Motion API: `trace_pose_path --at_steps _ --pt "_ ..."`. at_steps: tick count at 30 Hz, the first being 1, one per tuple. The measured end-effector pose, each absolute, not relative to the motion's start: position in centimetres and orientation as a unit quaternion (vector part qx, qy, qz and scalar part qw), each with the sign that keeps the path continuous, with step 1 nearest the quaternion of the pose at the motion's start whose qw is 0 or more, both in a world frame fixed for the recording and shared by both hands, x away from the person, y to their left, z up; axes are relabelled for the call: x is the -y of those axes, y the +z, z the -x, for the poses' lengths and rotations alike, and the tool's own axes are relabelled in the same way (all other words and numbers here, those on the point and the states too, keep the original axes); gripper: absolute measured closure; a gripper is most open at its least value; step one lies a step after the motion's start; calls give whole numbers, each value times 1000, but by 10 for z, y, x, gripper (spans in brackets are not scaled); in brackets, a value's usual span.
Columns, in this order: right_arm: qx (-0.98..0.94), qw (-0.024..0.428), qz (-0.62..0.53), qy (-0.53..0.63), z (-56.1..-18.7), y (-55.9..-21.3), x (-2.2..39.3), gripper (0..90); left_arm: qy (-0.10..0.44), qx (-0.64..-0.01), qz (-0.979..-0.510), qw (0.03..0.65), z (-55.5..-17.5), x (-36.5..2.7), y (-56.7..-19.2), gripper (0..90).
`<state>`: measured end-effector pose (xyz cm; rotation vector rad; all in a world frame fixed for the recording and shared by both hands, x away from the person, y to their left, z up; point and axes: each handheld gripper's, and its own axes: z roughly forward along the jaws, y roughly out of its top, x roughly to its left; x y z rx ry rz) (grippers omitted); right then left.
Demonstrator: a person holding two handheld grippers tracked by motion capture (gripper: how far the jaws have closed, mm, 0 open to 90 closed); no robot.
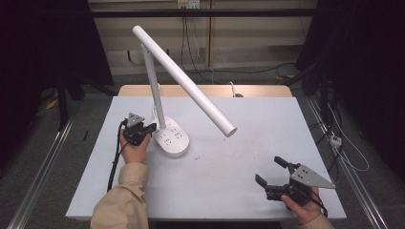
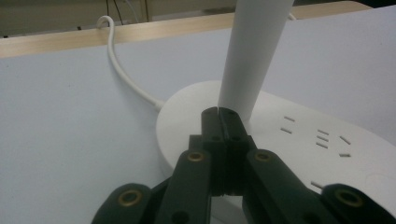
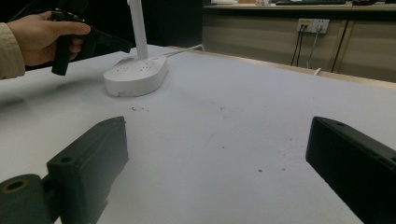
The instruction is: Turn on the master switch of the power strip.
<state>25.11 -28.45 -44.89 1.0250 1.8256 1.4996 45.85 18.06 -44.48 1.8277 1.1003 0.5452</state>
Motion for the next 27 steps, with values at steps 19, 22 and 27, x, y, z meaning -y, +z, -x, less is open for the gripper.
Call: trace_pose_path --at_steps 19,22,27 --pt "-679 279 -383 560 -251 -449 286 52 219 -444 -747 444 -461 -177 -452 900" --pt "-679 280 -383 560 -251 -449 286 52 223 -443 -748 441 -461 -176 -452 900" --pt "-681 280 -380 560 -250 -449 285 52 224 -443 -749 440 -461 -175 -452 900"
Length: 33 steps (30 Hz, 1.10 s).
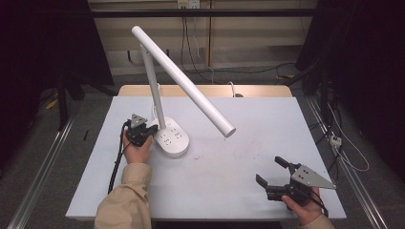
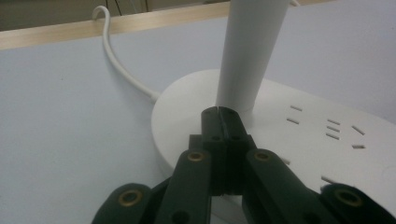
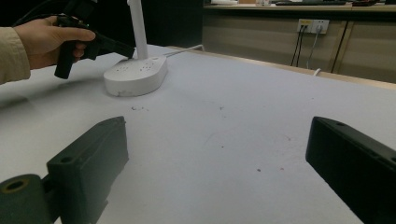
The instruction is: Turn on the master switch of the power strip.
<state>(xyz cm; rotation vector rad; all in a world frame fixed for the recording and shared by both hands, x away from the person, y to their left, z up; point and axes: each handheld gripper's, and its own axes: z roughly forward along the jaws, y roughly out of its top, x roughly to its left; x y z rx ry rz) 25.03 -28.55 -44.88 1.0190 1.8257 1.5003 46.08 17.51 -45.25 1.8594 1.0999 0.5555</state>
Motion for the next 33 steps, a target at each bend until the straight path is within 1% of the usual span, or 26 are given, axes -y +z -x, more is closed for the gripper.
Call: trace_pose_path --at_steps 13,24,33 --pt "-682 281 -379 559 -249 -449 285 52 222 -451 -746 437 -461 -174 -453 900" --pt "-674 294 -380 561 -249 -446 287 55 225 -451 -744 439 -461 -174 -455 900" --pt "-678 290 -378 560 -249 -447 286 55 224 -453 -742 439 -461 -174 -455 900"
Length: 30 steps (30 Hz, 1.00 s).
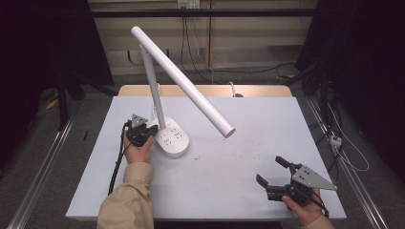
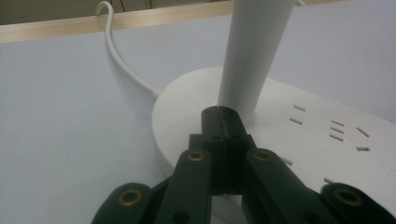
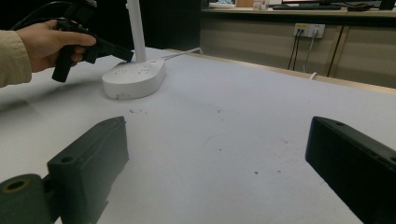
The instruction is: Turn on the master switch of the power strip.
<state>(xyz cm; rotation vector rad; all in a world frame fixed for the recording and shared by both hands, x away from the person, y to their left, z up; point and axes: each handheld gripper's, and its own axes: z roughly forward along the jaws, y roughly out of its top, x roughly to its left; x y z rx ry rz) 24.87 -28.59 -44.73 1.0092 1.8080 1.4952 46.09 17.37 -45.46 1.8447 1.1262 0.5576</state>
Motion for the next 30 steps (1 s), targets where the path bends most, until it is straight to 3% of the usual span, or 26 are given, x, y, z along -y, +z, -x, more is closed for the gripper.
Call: trace_pose_path --at_steps 30 --pt "-678 290 -376 561 -248 -447 284 55 231 -456 -745 427 -460 -170 -454 900"
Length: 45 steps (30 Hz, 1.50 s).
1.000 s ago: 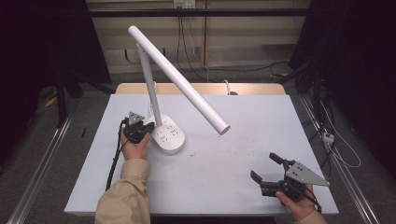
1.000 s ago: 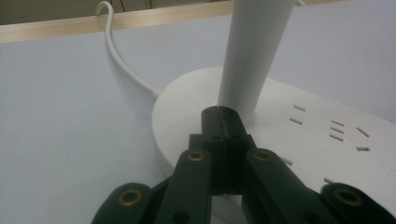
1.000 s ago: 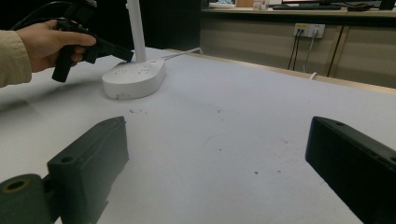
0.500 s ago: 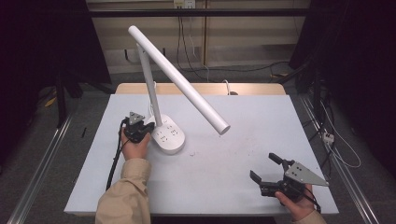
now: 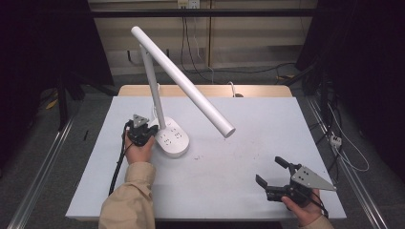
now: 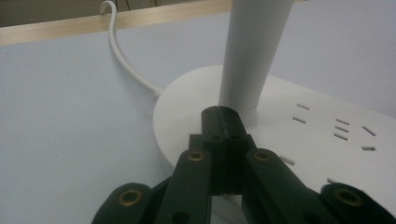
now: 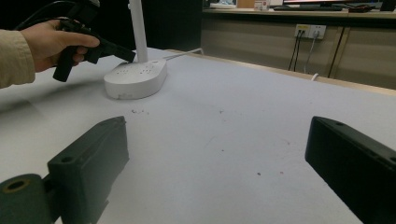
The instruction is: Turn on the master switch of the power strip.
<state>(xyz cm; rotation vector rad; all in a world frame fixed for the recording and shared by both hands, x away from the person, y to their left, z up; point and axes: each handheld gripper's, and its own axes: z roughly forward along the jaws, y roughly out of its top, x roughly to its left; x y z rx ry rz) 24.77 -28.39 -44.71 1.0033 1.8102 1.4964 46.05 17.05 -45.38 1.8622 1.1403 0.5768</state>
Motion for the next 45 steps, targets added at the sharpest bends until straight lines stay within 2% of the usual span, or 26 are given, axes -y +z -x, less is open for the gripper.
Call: trace_pose_path --at_steps 11,22,32,34,38,45 --pt "-680 290 -373 561 -247 -446 283 57 238 -456 -748 419 -460 -168 -454 900" --pt "-678 292 -377 559 -249 -447 287 56 207 -477 -731 443 -461 -177 -451 900" --pt "-678 292 -376 560 -250 -447 286 56 220 -475 -724 449 -459 -177 -449 900" --pt "-679 291 -375 560 -250 -447 285 56 223 -474 -722 452 -458 -175 -448 844" --pt "-678 291 -375 561 -251 -447 285 56 216 -480 -722 448 -457 -175 -447 796" --pt "-677 291 -376 561 -251 -447 286 56 212 -471 -725 456 -452 -170 -444 660"
